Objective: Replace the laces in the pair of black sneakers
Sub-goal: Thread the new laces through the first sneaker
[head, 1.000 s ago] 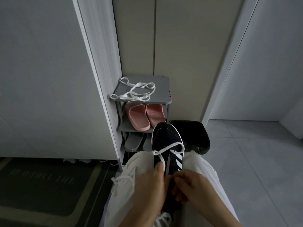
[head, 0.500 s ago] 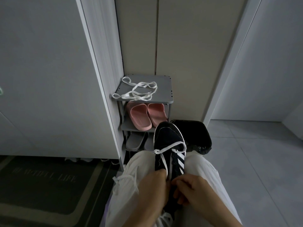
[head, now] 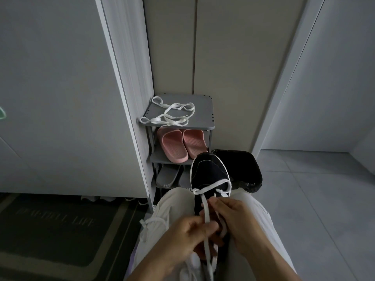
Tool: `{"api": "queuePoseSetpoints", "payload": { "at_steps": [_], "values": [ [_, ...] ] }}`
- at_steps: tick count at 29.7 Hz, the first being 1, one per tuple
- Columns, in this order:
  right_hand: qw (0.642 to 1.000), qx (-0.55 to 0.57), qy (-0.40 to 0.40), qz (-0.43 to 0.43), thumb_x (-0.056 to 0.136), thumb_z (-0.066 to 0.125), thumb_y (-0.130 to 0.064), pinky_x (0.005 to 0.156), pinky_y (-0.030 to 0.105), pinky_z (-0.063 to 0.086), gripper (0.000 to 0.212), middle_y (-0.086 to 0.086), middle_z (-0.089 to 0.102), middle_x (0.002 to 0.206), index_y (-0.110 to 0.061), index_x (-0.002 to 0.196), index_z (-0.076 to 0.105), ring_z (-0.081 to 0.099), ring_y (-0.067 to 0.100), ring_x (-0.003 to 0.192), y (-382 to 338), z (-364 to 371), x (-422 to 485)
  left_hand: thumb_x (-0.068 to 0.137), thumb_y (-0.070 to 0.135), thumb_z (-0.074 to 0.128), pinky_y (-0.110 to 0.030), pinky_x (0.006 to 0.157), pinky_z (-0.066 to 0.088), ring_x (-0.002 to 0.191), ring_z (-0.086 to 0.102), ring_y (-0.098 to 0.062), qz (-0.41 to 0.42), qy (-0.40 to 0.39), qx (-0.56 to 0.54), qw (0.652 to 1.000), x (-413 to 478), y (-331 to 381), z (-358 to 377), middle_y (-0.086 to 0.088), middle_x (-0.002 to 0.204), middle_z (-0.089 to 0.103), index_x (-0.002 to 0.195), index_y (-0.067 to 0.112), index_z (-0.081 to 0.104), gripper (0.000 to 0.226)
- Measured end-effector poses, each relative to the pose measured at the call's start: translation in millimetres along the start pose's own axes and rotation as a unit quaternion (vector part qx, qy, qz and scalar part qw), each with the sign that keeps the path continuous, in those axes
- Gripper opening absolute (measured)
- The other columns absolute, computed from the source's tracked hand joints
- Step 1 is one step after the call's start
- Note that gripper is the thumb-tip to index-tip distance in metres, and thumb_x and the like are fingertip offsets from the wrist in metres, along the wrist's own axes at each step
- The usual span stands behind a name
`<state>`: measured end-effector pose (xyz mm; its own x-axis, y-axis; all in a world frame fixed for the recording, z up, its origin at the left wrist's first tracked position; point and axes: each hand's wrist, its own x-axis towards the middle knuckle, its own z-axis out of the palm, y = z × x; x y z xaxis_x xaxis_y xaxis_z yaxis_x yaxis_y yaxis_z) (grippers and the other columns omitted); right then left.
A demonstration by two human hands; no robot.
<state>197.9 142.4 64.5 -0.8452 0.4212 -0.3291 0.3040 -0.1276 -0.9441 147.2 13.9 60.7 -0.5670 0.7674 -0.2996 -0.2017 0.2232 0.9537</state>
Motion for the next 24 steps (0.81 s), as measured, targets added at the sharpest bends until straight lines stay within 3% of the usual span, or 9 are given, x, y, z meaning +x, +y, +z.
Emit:
{"api": "queuePoseSetpoints", "payload": {
  "at_steps": [2, 5, 7, 10, 13, 17, 20, 22, 24],
  "values": [
    [0.998, 0.049, -0.028, 0.005, 0.093, 0.053, -0.018, 0.052, 0.034, 0.042, 0.032, 0.021, 0.055, 0.064, 0.005, 0.073, 0.065, 0.049, 0.029, 0.055, 2.5, -3.0, -2.6, 0.08, 0.05, 0.047, -0.019, 0.066, 0.054, 0.079, 0.071, -0.019, -0.019, 0.052, -0.028, 0.998, 1.3, 2.7, 0.7, -0.008, 0.086, 0.074, 0.092, 0.006, 0.072, 0.052],
    [0.995, 0.089, -0.051, -0.011, 0.094, 0.049, -0.012, 0.05, 0.032, 0.047, 0.03, 0.024, 0.056, 0.067, 0.008, 0.081, 0.068, 0.05, 0.028, 0.056, 3.4, -8.8, -6.8, 0.082, 0.055, 0.045, -0.029, 0.069, 0.057, 0.073, 0.071, -0.024, -0.038, 0.107, -0.056, 0.992, 11.2, 5.6, 6.0, -0.012, 0.077, 0.073, 0.079, 0.007, 0.075, 0.056],
    [0.994, 0.09, -0.062, -0.029, 0.095, 0.046, -0.011, 0.052, 0.033, 0.048, 0.031, 0.026, 0.053, 0.065, 0.011, 0.083, 0.066, 0.049, 0.029, 0.055, 4.0, -12.4, -8.7, 0.086, 0.052, 0.048, -0.027, 0.06, 0.055, 0.064, 0.068, -0.022, -0.039, 0.127, -0.052, 0.99, 18.5, 7.3, 10.4, -0.013, 0.07, 0.072, 0.077, 0.006, 0.074, 0.053],
    [0.99, -0.089, -0.008, -0.106, 0.095, 0.05, -0.011, 0.067, 0.038, 0.055, 0.029, 0.016, 0.064, 0.063, -0.003, 0.074, 0.069, 0.061, 0.027, 0.059, 12.9, -14.2, -15.0, 0.089, 0.044, 0.052, -0.02, 0.049, 0.047, 0.051, 0.061, -0.015, -0.037, 0.154, -0.051, 0.986, 23.9, 6.1, 15.5, -0.009, 0.057, 0.065, 0.068, 0.004, 0.07, 0.048],
    [0.972, -0.188, 0.042, -0.132, 0.091, 0.055, -0.009, 0.058, 0.016, 0.049, 0.029, -0.004, 0.066, 0.062, -0.018, 0.065, 0.066, 0.06, 0.005, 0.054, 22.0, -19.2, -23.6, 0.09, 0.036, 0.055, -0.016, 0.05, 0.042, 0.051, 0.052, -0.012, -0.012, 0.193, -0.025, 0.981, 25.8, 0.7, 14.6, -0.005, 0.053, 0.054, 0.059, 0.01, 0.058, 0.041],
    [0.969, -0.207, 0.003, -0.131, 0.086, 0.059, -0.009, 0.062, 0.009, 0.039, 0.037, -0.011, 0.06, 0.063, -0.024, 0.052, 0.061, 0.056, 0.0, 0.064, 23.8, -20.2, -27.4, 0.09, 0.029, 0.055, -0.019, 0.057, 0.039, 0.052, 0.046, -0.01, 0.013, 0.159, -0.016, 0.987, 22.1, -5.2, 10.2, -0.001, 0.05, 0.047, 0.051, 0.018, 0.053, 0.041],
    [0.962, -0.223, -0.027, -0.155, 0.067, 0.054, -0.04, 0.068, 0.013, 0.041, 0.021, -0.014, 0.058, 0.085, -0.037, 0.047, 0.058, 0.058, 0.002, 0.075, 31.0, -14.5, -25.4, 0.089, 0.025, 0.058, -0.018, 0.059, 0.035, 0.057, 0.041, -0.006, 0.047, 0.105, 0.058, 0.992, 10.7, -14.1, 8.8, 0.006, 0.057, 0.045, 0.056, 0.017, 0.05, 0.035],
    [0.964, -0.211, -0.04, -0.154, 0.061, 0.049, -0.043, 0.073, 0.02, 0.045, 0.02, -0.017, 0.058, 0.093, -0.036, 0.045, 0.058, 0.06, 0.004, 0.082, 35.9, -17.1, -22.6, 0.087, 0.021, 0.058, -0.015, 0.064, 0.038, 0.063, 0.047, 0.0, 0.066, 0.076, 0.072, 0.992, 3.6, -21.9, 5.1, 0.011, 0.069, 0.052, 0.061, 0.012, 0.055, 0.028],
    [0.974, -0.171, -0.042, -0.144, 0.059, 0.048, -0.039, 0.076, 0.021, 0.048, 0.021, -0.015, 0.062, 0.098, -0.03, 0.042, 0.056, 0.062, 0.005, 0.089, 35.2, -21.6, -21.4, 0.076, 0.031, 0.06, -0.014, 0.068, 0.041, 0.072, 0.053, 0.0, 0.075, 0.048, 0.085, 0.992, -2.0, -27.1, 1.3, 0.015, 0.084, 0.056, 0.068, 0.006, 0.061, 0.026]
  ]
}}
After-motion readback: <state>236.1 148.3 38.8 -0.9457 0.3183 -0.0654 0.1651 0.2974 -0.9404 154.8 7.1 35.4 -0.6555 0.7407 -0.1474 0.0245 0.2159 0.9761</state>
